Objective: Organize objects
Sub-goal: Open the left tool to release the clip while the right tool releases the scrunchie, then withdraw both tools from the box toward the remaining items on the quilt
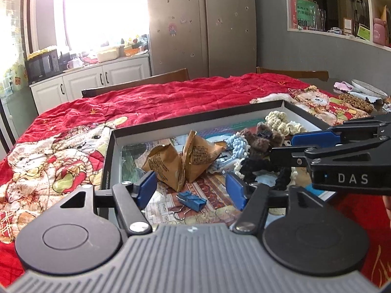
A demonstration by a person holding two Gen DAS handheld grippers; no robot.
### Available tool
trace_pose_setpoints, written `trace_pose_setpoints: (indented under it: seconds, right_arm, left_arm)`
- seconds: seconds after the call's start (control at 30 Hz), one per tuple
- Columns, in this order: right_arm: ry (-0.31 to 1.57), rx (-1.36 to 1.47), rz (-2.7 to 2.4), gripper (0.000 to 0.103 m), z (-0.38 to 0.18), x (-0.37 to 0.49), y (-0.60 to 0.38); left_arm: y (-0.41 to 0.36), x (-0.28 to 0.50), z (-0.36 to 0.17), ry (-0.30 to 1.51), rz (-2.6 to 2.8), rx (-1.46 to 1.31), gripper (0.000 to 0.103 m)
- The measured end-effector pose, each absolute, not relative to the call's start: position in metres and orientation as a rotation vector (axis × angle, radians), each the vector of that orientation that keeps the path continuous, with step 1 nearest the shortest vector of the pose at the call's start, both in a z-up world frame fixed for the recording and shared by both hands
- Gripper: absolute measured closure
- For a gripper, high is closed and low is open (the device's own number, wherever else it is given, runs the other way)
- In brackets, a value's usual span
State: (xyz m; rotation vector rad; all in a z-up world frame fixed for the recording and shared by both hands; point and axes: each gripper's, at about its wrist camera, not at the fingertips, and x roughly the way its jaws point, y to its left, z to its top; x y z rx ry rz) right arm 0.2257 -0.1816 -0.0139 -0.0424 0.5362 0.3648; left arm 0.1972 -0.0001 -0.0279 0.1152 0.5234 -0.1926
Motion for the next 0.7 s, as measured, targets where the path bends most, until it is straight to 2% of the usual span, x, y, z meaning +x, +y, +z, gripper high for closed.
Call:
trace_pose_setpoints:
  seconds: [0.7]
  right_arm:
    - [0.454, -0.041, 0.382, 0.062, 0.034, 0.177, -0.204]
  left_arm:
    - [-0.001, 0.149, 0.019, 0.414, -0.192, 0.081, 0.020]
